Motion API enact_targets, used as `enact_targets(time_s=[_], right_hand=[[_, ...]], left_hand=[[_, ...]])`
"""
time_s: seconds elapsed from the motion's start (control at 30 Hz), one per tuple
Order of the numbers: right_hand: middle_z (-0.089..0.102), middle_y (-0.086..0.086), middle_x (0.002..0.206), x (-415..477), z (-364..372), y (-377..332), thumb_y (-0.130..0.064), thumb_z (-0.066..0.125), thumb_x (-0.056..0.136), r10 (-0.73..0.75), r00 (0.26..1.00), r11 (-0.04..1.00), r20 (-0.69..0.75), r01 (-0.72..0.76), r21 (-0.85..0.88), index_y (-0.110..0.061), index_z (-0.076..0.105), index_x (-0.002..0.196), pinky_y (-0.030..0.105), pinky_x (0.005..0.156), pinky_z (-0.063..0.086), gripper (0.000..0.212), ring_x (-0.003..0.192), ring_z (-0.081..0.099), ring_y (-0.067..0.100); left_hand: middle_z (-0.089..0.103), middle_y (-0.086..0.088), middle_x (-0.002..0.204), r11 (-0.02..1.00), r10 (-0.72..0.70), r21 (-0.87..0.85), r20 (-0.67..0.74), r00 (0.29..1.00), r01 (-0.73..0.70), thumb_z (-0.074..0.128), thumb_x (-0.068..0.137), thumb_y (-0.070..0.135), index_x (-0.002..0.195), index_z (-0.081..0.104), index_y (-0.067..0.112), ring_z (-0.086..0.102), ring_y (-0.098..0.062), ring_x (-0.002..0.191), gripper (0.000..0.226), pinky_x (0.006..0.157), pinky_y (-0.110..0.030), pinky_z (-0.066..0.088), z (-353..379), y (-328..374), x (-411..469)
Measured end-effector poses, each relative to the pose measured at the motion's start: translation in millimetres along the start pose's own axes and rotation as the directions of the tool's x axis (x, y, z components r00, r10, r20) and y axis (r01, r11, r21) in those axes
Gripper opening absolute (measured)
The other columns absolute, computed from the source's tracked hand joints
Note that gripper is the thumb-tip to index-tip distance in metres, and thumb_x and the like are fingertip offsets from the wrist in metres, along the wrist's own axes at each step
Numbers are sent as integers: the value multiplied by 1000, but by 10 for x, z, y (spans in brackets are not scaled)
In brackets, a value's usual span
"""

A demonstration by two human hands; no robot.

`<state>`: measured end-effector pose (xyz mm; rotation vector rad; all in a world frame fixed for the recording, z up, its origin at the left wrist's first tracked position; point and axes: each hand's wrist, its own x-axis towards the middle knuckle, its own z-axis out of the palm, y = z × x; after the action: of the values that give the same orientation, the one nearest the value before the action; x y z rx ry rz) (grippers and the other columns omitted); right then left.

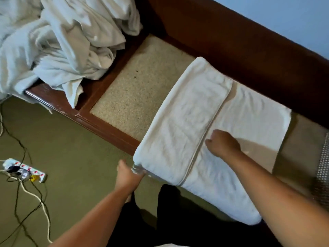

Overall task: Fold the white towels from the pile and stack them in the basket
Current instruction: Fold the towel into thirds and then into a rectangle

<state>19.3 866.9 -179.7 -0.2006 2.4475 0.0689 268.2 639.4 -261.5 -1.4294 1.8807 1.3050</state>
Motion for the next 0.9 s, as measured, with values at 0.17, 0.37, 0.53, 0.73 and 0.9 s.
enact_targets(time_s=[0.17, 0.37, 0.53, 0.73, 0.9], right_hand=[[70, 5, 98, -1067, 1187, -245, -48, 63, 89, 27, 841, 803, 541, -341, 490, -18, 64, 96, 39, 78, 58, 32, 88, 69, 24], [52, 4, 142, -1248, 1913, -617, -45, 80, 80, 111, 859, 168, 500, -512, 842, -14, 46, 141, 39, 96, 47, 76, 119, 55, 22], [56, 3, 98, -1455, 2014, -788, -44, 55, 100, 224, 932, 275, 284, -340, 899, -15, 55, 109, 40, 85, 46, 30, 96, 56, 22], [60, -1, 80, -1833, 2252, -851, -45, 54, 99, 275, 961, 501, -1, -142, 854, -15, 55, 88, 34, 67, 46, 32, 77, 59, 19], [66, 6, 107, -1913, 2422, -875, -30, 57, 99, 315, 947, 591, 60, -245, 768, -14, 52, 112, 33, 76, 49, 21, 97, 64, 28]], left_hand=[[54, -7, 131, 989, 26, -147, 189, 982, 2, 80, 86, 25, 148, 30, 10, 56, -23, 108, 81, 89, -39, 48, -178, 158, 184], [77, 4, 92, 955, 194, 138, 382, 904, -263, 74, 90, 40, 102, 71, 20, 73, -12, 84, 24, 78, -36, 60, -342, -305, -33], [76, 5, 91, 911, 266, 188, 411, 872, -366, 76, 89, 36, 106, 70, 17, 71, -2, 79, 27, 73, -29, 59, -609, -604, -104], [74, 5, 95, 872, 276, 251, 455, 847, -419, 77, 88, 22, 116, 64, 15, 65, 5, 67, 31, 56, -13, 46, -773, -770, -60], [74, -3, 94, 774, 214, 449, 479, 852, -447, 80, 77, 14, 114, 64, 14, 70, -15, 72, 40, 64, -31, 58, -787, -884, -3]])
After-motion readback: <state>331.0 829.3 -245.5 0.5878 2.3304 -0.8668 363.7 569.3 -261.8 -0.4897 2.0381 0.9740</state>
